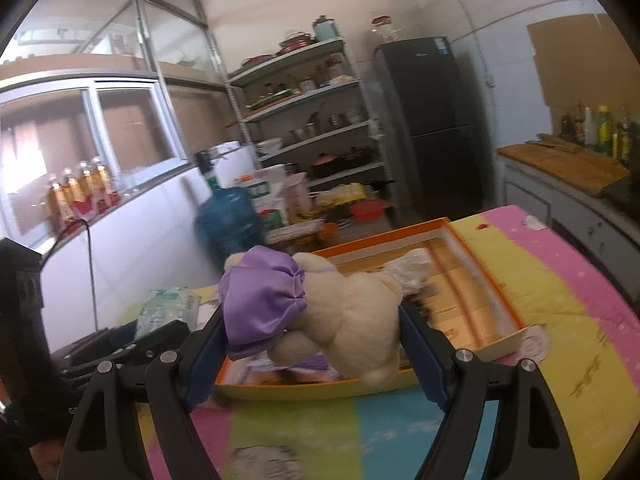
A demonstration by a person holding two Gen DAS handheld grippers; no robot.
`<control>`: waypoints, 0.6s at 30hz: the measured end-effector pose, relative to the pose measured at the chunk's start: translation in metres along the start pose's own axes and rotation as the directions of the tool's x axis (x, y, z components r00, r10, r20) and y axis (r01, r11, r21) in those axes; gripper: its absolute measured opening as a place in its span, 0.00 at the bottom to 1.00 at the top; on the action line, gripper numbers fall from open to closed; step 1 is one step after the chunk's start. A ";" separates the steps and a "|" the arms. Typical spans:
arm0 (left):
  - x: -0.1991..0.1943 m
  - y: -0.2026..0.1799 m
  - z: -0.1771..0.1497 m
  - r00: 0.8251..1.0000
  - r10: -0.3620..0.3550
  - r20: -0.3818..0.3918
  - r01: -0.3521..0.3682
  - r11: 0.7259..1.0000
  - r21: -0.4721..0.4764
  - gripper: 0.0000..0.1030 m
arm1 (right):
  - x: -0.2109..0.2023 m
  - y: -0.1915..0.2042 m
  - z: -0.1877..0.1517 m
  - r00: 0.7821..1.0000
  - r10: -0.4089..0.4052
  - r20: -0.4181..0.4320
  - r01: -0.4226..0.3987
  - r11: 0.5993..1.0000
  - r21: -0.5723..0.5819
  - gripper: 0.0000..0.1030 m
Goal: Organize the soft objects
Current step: 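Lift both held items and carry them over the orange-rimmed box, then lower the tissue pack and teddy bear into the box and open both tools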
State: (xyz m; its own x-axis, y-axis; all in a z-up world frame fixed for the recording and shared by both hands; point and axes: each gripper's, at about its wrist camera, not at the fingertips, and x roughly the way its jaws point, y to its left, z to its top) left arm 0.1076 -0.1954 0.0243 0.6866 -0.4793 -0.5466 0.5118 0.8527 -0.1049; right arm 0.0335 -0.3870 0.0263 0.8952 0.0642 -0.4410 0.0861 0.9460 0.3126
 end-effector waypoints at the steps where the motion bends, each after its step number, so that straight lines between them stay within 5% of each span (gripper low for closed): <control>1: 0.006 -0.003 0.002 1.000 -0.007 -0.004 0.007 1.000 0.001 0.49 | 0.002 -0.006 0.002 1.000 -0.015 -0.002 0.015 1.000 0.004 0.79; 18: 0.098 -0.032 0.023 0.996 -0.033 -0.087 0.034 0.999 0.003 0.49 | 0.051 -0.057 0.007 0.987 -0.131 -0.097 0.134 0.991 0.019 0.79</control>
State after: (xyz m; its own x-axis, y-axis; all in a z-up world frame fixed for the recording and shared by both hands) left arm 0.1706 -0.2741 -0.0072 0.6216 -0.4875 -0.6132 0.5360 0.8355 -0.1210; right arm 0.0773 -0.4401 -0.0086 0.8292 -0.0300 -0.5581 0.2135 0.9399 0.2666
